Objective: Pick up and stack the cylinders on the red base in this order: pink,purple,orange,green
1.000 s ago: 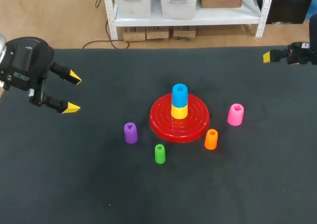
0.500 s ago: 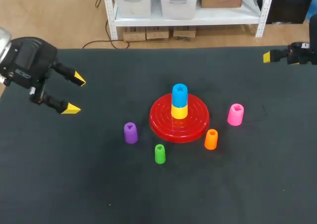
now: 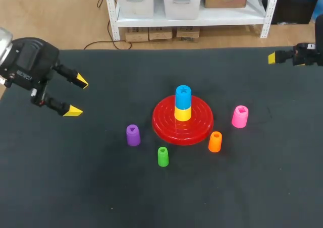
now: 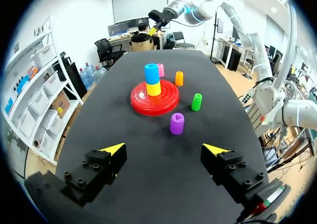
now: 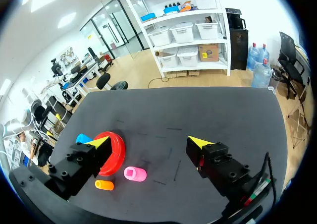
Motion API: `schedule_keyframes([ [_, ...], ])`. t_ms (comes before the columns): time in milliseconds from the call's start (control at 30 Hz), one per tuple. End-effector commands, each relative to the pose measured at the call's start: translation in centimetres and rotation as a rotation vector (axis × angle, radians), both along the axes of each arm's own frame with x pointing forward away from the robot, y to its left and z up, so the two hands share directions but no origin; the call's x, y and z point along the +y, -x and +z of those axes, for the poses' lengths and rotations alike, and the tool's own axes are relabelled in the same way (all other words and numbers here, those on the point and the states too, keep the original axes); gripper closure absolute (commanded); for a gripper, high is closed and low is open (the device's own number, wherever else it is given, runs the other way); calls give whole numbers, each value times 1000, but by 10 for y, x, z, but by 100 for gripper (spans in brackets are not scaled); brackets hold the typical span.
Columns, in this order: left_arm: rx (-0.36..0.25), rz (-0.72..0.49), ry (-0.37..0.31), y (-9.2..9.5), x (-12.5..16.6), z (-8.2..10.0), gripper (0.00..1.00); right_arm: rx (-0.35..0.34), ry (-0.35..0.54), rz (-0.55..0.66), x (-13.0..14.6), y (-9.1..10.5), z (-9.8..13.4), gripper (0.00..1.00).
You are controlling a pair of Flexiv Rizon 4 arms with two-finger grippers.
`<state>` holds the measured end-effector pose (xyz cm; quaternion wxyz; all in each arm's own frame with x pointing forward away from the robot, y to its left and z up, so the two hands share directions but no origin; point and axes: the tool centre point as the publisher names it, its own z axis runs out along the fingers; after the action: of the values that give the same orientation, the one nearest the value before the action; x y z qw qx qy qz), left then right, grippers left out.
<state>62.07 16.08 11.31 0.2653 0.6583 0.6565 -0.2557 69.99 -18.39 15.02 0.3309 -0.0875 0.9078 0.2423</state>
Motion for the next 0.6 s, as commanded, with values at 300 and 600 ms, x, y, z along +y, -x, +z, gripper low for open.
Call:
schedule_keyframes([
  [300,-2,0,1,0,0,-1,0,67,309,123,42,9,-6,0],
  [600,-2,0,1,0,0,-1,0,147,483,280,69,28,-34,0],
])
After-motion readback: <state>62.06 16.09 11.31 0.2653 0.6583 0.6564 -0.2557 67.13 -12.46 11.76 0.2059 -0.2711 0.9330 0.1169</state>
